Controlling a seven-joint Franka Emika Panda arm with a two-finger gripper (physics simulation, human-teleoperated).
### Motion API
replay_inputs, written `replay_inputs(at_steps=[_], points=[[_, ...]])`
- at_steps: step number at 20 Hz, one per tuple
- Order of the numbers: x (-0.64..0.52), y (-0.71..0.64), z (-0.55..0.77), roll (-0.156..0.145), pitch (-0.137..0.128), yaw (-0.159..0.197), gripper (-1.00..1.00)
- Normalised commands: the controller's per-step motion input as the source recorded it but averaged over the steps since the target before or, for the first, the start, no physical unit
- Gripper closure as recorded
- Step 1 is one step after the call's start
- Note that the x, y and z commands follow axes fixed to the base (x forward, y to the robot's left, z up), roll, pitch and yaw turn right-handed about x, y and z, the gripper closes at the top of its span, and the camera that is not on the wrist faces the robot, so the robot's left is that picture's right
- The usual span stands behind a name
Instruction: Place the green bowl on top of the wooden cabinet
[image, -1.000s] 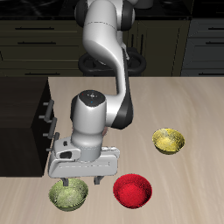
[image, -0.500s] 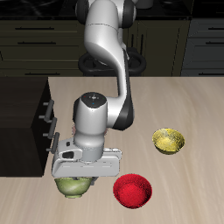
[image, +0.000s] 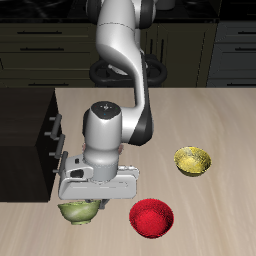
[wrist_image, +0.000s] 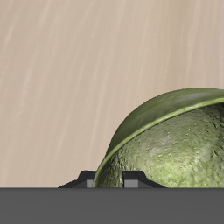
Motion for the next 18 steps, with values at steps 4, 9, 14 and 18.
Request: replay_inputs(at_steps=[4, 9, 14, 18], points=[[-0.11, -0.07, 0.08, -0.012, -0.002, 0.01, 1.0], [-0.13, -0.1, 0.28, -0.009, -0.019, 0.01, 1.0], [-0.16, -0.08, 0.31, 0.005, -0.035, 0.007, 1.0], [-0.09, -0.12, 0.29, 0.002, -0.026, -0.002, 1.0]])
